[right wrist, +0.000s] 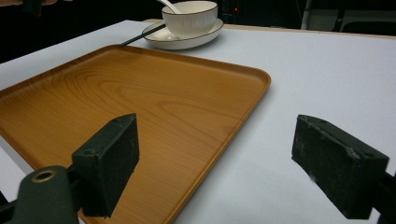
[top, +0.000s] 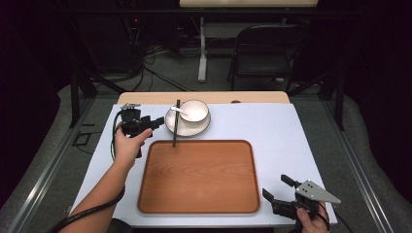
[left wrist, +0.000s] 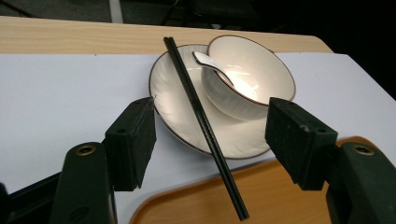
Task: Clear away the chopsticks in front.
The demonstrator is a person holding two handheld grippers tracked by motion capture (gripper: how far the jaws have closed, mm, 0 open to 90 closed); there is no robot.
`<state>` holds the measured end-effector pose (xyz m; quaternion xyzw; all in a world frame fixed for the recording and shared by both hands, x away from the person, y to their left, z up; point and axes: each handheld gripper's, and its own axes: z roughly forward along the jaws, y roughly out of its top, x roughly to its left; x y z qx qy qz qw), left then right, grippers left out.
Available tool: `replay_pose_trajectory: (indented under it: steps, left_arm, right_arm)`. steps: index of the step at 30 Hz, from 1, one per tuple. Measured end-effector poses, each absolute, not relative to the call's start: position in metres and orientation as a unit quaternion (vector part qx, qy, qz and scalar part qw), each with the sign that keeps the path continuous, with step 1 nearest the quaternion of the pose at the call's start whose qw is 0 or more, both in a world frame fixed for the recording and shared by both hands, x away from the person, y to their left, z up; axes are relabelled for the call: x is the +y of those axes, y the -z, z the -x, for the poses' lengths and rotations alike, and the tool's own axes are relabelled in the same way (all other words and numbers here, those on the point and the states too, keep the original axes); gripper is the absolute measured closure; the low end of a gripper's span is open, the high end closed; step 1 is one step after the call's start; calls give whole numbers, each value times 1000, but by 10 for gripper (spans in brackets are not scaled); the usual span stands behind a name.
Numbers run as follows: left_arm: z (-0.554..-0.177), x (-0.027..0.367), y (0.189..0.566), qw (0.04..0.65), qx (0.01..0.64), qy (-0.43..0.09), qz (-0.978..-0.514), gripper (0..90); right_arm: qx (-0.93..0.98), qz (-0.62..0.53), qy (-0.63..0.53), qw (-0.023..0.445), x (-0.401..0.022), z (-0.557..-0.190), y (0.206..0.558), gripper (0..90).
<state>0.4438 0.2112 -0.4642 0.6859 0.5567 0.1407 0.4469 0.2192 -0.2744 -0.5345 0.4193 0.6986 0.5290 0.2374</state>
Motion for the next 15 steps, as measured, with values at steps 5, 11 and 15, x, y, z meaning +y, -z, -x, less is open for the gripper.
replay_pose_trajectory:
  steps: [5,11,15]
  left_arm:
    - [-459,209,464,432,572,-139,-683,337]
    - [-472,207,463,418,588,-139,-678,337]
    - [-482,207,462,410,601,-129,-674,337]
  right_arm:
    - [698,-419,-529,238,-274,-219,534,145]
    - [698,-419,-529,238,-274,-219,534,145]
    - [698,-419,-530,238,-275,-219,534,145]
